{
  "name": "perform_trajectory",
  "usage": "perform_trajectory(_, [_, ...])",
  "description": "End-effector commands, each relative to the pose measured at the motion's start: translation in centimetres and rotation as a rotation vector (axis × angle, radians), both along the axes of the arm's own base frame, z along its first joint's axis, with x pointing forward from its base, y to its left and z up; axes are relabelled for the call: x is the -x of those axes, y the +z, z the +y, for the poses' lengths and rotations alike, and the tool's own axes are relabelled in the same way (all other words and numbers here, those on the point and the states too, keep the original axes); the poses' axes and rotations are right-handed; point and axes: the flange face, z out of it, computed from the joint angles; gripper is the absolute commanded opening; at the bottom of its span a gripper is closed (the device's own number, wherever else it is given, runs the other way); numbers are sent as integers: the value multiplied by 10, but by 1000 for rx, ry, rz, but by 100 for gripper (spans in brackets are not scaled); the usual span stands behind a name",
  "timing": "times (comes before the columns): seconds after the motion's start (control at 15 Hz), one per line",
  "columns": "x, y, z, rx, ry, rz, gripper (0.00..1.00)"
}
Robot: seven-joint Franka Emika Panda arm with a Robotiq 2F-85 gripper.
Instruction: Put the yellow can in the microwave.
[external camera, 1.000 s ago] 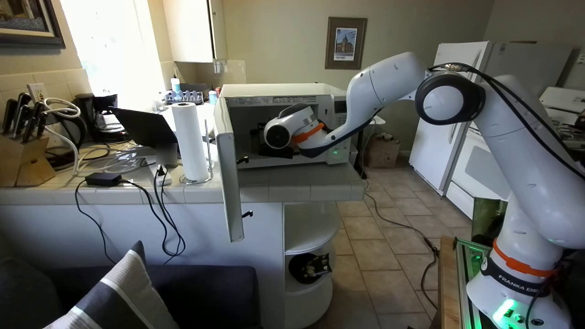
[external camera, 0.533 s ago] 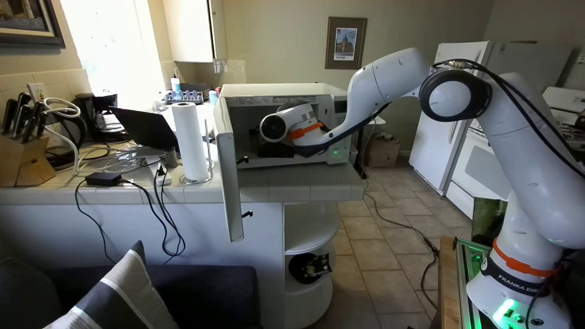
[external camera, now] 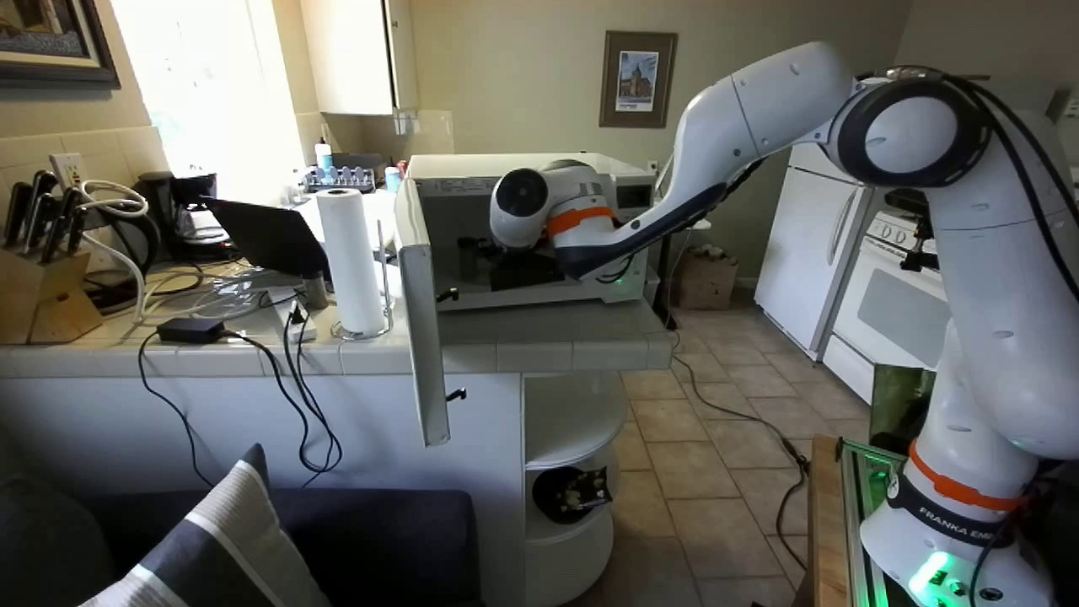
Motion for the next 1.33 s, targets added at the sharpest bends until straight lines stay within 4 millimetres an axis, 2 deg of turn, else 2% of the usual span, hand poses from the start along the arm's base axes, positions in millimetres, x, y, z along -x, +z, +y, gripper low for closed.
perform_trajectory(0.0, [54, 28, 5, -53, 100, 155, 100])
perform_trajectory(0.4, [107, 98, -13, -163, 216, 326, 100])
perform_trajectory(0.67, [127, 150, -24, -261, 283, 352, 100])
perform_trajectory(0.93, [145, 202, -42, -339, 295, 314, 100])
perform_trajectory(1.07, [153, 222, -52, -356, 290, 291, 100])
perform_trajectory(1.13, [144, 211, -45, -324, 286, 287, 100])
perform_trajectory(1.27, [151, 224, -51, -332, 288, 271, 100])
